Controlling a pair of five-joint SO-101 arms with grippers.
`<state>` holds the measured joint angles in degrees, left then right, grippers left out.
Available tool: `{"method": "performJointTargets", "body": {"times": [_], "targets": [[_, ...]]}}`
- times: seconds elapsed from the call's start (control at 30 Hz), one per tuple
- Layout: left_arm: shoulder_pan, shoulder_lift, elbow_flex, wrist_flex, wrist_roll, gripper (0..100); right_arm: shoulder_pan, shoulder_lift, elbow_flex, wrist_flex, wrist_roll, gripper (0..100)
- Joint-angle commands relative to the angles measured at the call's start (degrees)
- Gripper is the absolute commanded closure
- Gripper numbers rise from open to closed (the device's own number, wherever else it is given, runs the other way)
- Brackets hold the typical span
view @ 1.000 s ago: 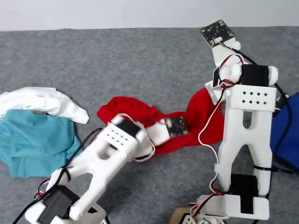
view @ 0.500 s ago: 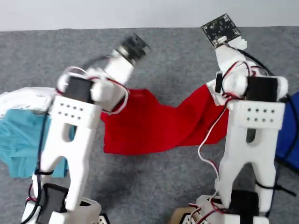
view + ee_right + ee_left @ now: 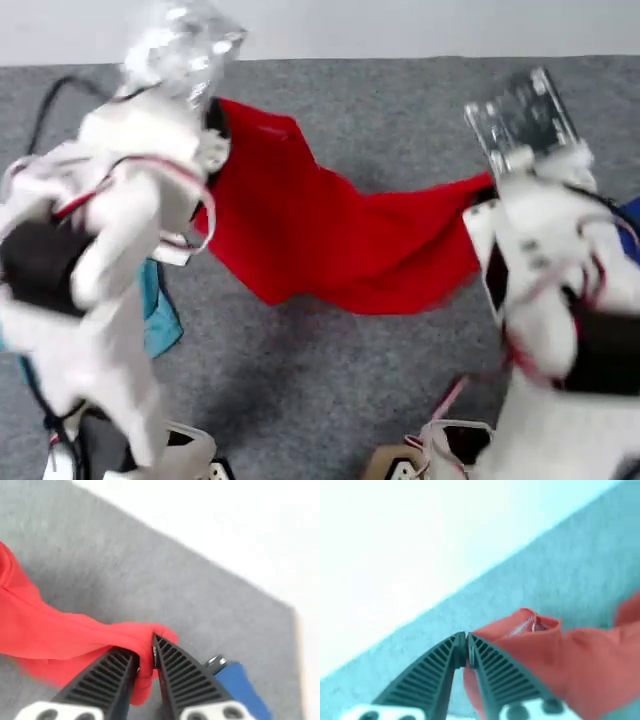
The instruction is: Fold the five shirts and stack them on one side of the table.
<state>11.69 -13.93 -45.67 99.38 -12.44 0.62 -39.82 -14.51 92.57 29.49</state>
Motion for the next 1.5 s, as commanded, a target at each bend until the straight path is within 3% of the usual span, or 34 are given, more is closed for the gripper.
{"method": "performJointTargets", "body": {"times": [0.0, 0.27, 0.5, 0.67, 0.9, 1.33, 1.47], "targets": [[0.44, -5.45, -2.68, 1.05, 1.32, 100, 1.98, -6.81, -0.97, -0.22, 0.35, 98.8], [0.44, -16.7, -2.77, -3.78, -0.62, 100, 13.05, -17.36, -0.97, -6.11, 0.7, 98.8], [0.35, -23.65, -2.77, -6.51, -13.01, 100, 18.51, -21.85, -0.97, -11.82, 3.78, 98.8], [-6.77, -27.78, -2.77, -13.1, -19.87, 100, 22.64, -23.87, -0.97, -15.6, 3.78, 98.8], [-13.63, -32.26, -2.51, -21.45, -19.96, 100, 23.34, -28.62, -0.97, -15.52, 3.87, 98.8], [-13.71, -36.75, -2.24, -21.1, -22.68, 100, 23.43, -32.48, -0.44, -13.05, 8.62, 98.8], [-13.63, -36.13, 0.13, -17.05, -22.77, 100, 23.43, -30.99, 3.52, -12.26, 8.26, 98.8]]}}
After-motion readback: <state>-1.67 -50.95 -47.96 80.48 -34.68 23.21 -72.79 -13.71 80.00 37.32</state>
